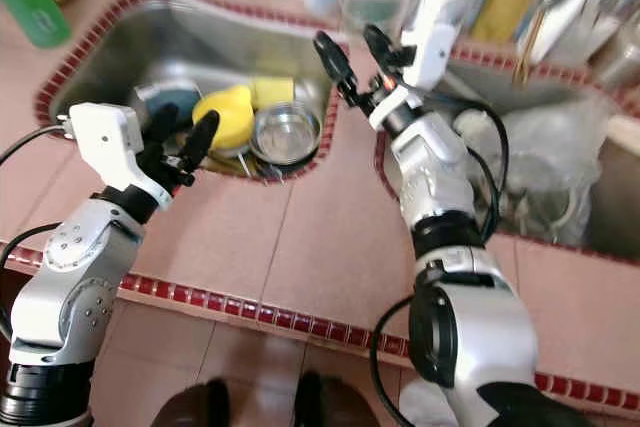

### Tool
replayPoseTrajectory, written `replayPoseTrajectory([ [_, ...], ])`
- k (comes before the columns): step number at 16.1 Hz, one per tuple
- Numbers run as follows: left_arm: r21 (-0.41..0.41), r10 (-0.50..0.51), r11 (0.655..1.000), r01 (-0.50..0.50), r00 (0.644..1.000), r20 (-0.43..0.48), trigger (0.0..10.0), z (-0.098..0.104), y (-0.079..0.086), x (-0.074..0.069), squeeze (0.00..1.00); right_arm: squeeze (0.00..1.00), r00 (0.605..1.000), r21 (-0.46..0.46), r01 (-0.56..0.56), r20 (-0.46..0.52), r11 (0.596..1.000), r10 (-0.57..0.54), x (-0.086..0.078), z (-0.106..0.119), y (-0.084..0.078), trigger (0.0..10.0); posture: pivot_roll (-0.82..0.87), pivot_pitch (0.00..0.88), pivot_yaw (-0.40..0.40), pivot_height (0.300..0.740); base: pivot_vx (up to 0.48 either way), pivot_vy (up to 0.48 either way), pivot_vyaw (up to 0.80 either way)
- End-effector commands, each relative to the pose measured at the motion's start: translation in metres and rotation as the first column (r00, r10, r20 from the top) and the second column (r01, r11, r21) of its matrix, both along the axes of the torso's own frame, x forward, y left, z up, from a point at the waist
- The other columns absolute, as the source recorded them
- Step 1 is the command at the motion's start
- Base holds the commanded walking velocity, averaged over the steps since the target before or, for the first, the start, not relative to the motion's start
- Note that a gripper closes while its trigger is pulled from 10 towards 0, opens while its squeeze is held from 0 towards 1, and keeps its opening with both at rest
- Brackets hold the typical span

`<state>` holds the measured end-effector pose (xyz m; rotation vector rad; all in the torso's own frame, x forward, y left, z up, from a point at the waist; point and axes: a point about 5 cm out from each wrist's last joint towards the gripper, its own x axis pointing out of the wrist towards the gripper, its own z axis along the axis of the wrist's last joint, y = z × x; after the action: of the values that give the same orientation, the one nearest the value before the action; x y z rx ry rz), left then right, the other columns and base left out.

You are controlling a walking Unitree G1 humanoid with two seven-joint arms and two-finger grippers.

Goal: Kitchen organization

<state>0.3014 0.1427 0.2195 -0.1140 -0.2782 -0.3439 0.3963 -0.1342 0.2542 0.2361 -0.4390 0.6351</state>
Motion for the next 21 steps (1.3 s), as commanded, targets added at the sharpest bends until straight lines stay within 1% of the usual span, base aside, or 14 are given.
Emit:
replayPoseTrajectory([
  [1, 0.006, 0.026, 1.000, -0.027, 1.000, 0.009, 10.0, -0.003, 0.003, 0.000, 0.00, 1.00, 1.000, 0.001, 0.001, 0.025, 1.000, -0.001, -0.003, 0.003, -0.003, 10.0, 0.17, 0.058, -0.097, 0.740, 0.000, 0.000, 0.00],
  [3, 0.004, 0.055, 0.998, -0.056, 0.998, 0.023, 10.0, -0.009, 0.006, 0.003, 0.00, 1.00, 1.000, 0.005, 0.005, 0.023, 1.000, -0.005, -0.010, -0.005, -0.004, 10.0, 0.17, 0.031, -0.102, 0.740, 0.000, 0.000, 0.00],
  [4, 0.027, 0.076, 0.997, -0.077, 0.997, 0.015, 10.0, -0.017, 0.010, 0.004, 0.00, 1.00, 1.000, 0.010, 0.007, 0.019, 1.000, -0.008, -0.015, -0.011, -0.003, 10.0, 0.17, 0.010, -0.100, 0.740, 0.000, 0.000, 0.00],
  [5, 0.054, 0.091, 0.994, -0.090, 0.996, -0.002, 10.0, -0.025, 0.012, 0.005, 0.00, 1.00, 1.000, 0.009, 0.006, 0.013, 1.000, -0.006, -0.018, -0.017, -0.002, 10.0, 0.17, 0.002, -0.099, 0.740, 0.000, 0.000, 0.00],
  [8, 0.065, 0.124, 0.991, -0.119, 0.989, -0.075, 10.0, -0.056, 0.020, 0.007, 0.00, 1.00, 0.999, -0.005, 0.007, -0.041, 1.000, -0.007, -0.032, -0.042, 0.003, 10.0, 0.16, 0.000, -0.094, 0.740, 0.000, 0.000, 0.00],
  [9, 0.068, 0.128, 0.990, -0.122, 0.988, -0.086, 10.0, -0.062, 0.021, 0.007, 0.00, 1.00, 0.998, -0.018, 0.013, -0.058, 1.000, -0.014, -0.036, -0.050, 0.004, 10.0, 0.15, 0.000, -0.086, 0.740, 0.000, 0.000, 0.00],
  [11, 0.073, 0.126, 0.990, -0.119, 0.987, -0.102, 10.0, -0.074, 0.022, 0.006, 0.00, 1.00, 0.993, -0.072, 0.063, -0.092, 0.995, -0.069, -0.045, -0.071, 0.003, 10.0, 0.14, 0.000, -0.081, 0.740, 0.000, 0.000, 0.00],
  [12, 0.073, 0.122, 0.991, -0.115, 0.986, -0.112, 10.0, -0.077, 0.021, 0.006, 0.00, 0.97, 0.990, -0.139, 0.092, -0.094, 0.986, -0.106, -0.050, -0.082, 0.002, 10.0, 0.14, 0.000, -0.078, 0.740, 0.000, 0.000, 0.00],
  [13, 0.060, 0.119, 0.992, -0.113, 0.986, -0.115, 10.0, -0.077, 0.021, 0.006, 0.00, 0.00, 0.984, -0.154, 0.132, -0.095, 0.979, -0.148, -0.053, -0.087, -0.001, 10.0, 0.14, 0.000, -0.069, 0.740, 0.000, 0.000, 0.00],
  [15, 0.044, 0.098, 0.995, -0.094, 0.989, -0.113, 10.0, -0.073, 0.018, 0.005, 0.00, 0.00, 0.966, -0.131, 0.219, -0.109, 0.967, -0.234, -0.061, -0.094, -0.008, 10.0, 0.13, 0.000, -0.059, 0.740, 0.000, 0.000, 0.00],
  [16, 0.040, 0.082, 0.996, -0.077, 0.989, -0.122, 10.0, -0.074, 0.016, 0.004, 0.00, 0.00, 0.951, -0.121, 0.275, -0.109, 0.954, -0.288, -0.067, -0.100, -0.012, 10.0, 0.13, 0.000, -0.057, 0.740, 0.000, 0.000, 0.00],
  [17, 0.044, 0.078, 0.996, -0.073, 0.989, -0.129, 10.0, -0.076, 0.016, 0.004, 0.00, 0.00, 0.941, -0.112, 0.303, -0.120, 0.946, -0.316, -0.070, -0.102, -0.013, 10.0, 0.13, 0.000, -0.054, 0.740, 0.000, 0.000, 0.00],
  [19, 0.043, 0.066, 0.997, -0.061, 0.986, -0.150, 10.0, -0.079, 0.014, 0.004, 0.00, 0.00, 0.922, -0.110, 0.354, -0.125, 0.929, -0.366, -0.077, -0.107, -0.010, 10.0, 0.12, 0.000, -0.050, 0.740, 0.000, 0.000, 0.00],
  [21, 0.065, 0.056, 0.997, -0.045, 0.984, -0.168, 10.0, -0.082, 0.010, 0.005, 0.00, 0.00, 0.917, -0.124, 0.361, -0.137, 0.924, -0.376, -0.082, -0.112, -0.004, 10.0, 0.11, 0.000, -0.047, 0.740, 0.000, 0.000, 0.00],
])
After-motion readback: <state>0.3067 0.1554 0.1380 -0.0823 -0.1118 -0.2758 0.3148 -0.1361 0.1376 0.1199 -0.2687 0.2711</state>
